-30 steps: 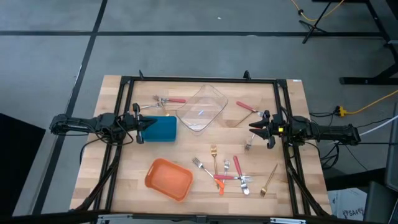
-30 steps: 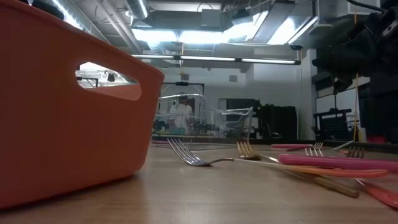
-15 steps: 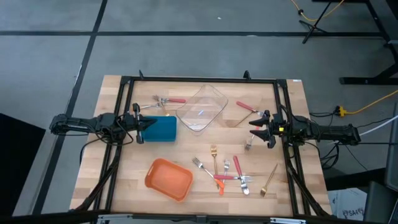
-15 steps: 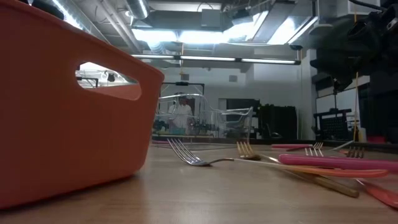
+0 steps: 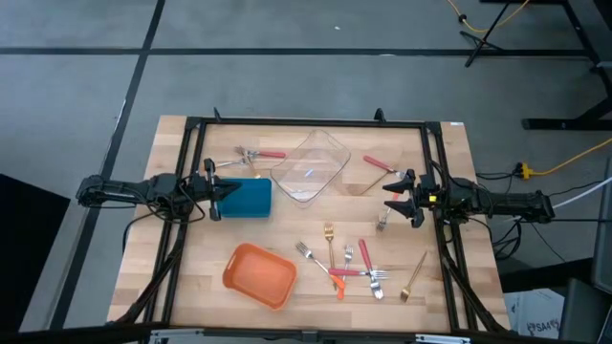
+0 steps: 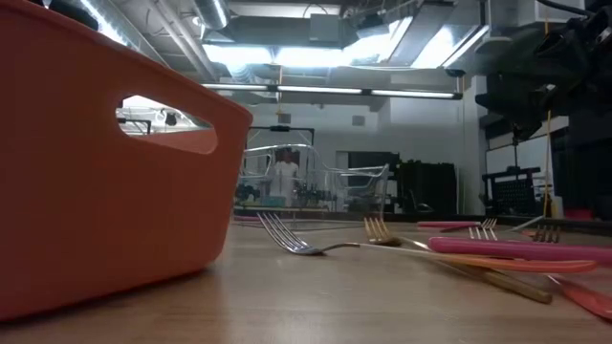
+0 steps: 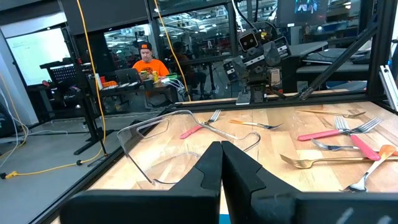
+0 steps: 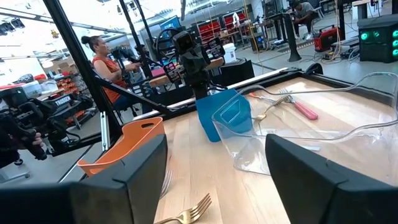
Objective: Sort silverware by color (type)
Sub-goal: Put the pink fork into the transparent bin
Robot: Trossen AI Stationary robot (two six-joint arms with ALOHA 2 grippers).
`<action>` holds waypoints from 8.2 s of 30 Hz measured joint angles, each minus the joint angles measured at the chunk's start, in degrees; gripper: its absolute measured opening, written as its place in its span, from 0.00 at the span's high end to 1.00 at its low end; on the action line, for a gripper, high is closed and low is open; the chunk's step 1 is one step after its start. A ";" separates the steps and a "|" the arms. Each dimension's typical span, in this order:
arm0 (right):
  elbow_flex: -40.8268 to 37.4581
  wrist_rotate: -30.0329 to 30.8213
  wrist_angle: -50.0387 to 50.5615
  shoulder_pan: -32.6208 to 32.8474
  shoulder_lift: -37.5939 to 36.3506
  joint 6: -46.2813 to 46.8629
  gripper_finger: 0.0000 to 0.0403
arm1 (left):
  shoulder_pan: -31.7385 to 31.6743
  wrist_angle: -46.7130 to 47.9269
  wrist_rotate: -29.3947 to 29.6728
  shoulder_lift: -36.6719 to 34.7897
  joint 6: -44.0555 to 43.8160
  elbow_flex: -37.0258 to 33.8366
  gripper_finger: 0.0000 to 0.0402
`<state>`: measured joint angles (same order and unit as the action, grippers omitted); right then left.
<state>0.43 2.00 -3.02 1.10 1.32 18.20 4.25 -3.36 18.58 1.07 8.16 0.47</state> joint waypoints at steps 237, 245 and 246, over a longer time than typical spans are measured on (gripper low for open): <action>87.24 3.39 64.98 -42.70 94.09 -27.67 0.95 | 0.01 0.00 -0.17 -0.01 -0.05 -0.01 1.00; 94.06 2.82 62.11 -39.07 93.98 -34.83 0.95 | 0.00 0.00 -0.06 0.01 -0.02 -0.02 1.00; 94.29 2.77 60.94 -38.17 93.98 -35.93 0.95 | 0.00 0.00 -0.06 -0.01 -0.02 -0.01 1.00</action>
<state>94.72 4.77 57.92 -37.07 95.31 -17.73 4.25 -3.36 18.52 1.06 8.14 0.46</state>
